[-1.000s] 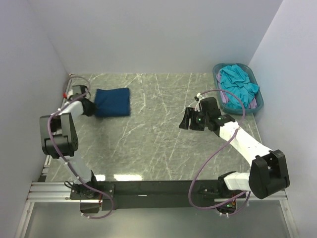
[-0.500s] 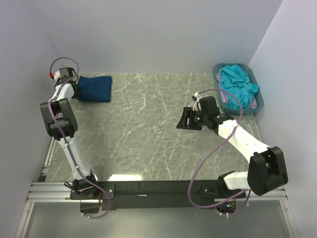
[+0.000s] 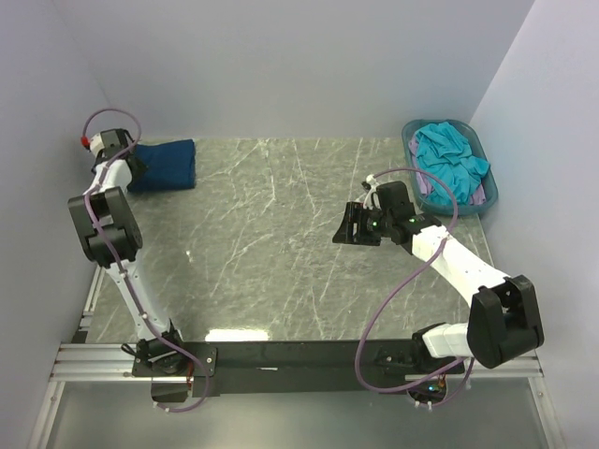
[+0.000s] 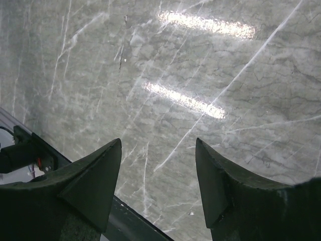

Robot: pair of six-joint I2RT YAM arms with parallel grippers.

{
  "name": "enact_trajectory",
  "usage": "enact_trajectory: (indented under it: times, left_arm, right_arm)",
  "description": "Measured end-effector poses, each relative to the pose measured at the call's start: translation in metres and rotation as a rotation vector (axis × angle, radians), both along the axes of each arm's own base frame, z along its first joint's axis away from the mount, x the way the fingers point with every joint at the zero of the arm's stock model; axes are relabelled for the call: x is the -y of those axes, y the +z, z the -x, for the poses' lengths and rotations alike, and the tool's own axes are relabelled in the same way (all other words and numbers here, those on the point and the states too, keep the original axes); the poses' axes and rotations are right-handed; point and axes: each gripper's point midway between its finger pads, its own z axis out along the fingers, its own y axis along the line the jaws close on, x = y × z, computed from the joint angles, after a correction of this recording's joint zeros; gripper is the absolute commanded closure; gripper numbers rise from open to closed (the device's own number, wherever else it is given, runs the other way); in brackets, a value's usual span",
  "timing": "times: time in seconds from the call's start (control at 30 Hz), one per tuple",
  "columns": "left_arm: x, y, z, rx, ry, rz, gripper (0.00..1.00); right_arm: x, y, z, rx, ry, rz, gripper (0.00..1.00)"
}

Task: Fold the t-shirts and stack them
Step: Neatly place the folded tshirt to the corner

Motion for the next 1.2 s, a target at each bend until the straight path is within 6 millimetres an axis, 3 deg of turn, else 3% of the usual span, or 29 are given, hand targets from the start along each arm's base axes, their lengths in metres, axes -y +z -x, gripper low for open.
enact_trajectory:
  times: [0.1,0.2,0.33,0.43,0.53,0.63,0.77,0.87,0.97,1.2]
  left_arm:
    - [0.017,0.018,0.007,0.002,-0.027,-0.035,0.37]
    - [0.038,0.052,0.007,0.047,-0.068,-0.093,0.43]
    - [0.07,0.097,-0.009,0.132,-0.14,-0.19,0.5]
    - [0.091,0.104,-0.026,0.144,-0.202,-0.241,0.54]
    - [0.103,0.086,-0.041,0.11,-0.259,-0.268,0.59]
    - [0.113,0.049,-0.047,0.028,-0.324,-0.291,0.6]
    - [0.132,-0.004,-0.045,-0.091,-0.407,-0.292,0.65]
    - [0.145,-0.031,-0.034,-0.169,-0.454,-0.289,0.65]
    - [0.152,-0.041,-0.026,-0.211,-0.474,-0.308,0.64]
    - [0.151,-0.036,-0.009,-0.248,-0.467,-0.353,0.55]
  right_arm:
    - [0.0,0.0,0.0,0.002,0.003,0.0,0.33]
    - [-0.001,0.001,-0.001,0.008,0.008,-0.003,0.33]
    - [-0.001,0.001,0.0,0.011,0.013,-0.004,0.33]
    - [-0.001,0.003,0.0,0.019,0.016,-0.003,0.34]
    - [-0.001,0.008,0.001,0.035,0.018,-0.011,0.34]
    - [-0.002,0.011,0.002,0.039,0.024,-0.019,0.35]
    - [-0.003,0.011,0.003,0.037,0.031,-0.026,0.35]
    - [-0.003,0.01,0.003,0.034,0.031,-0.026,0.35]
    - [-0.003,0.007,0.005,0.028,0.031,-0.024,0.35]
    - [-0.003,0.005,0.005,0.023,0.03,-0.022,0.35]
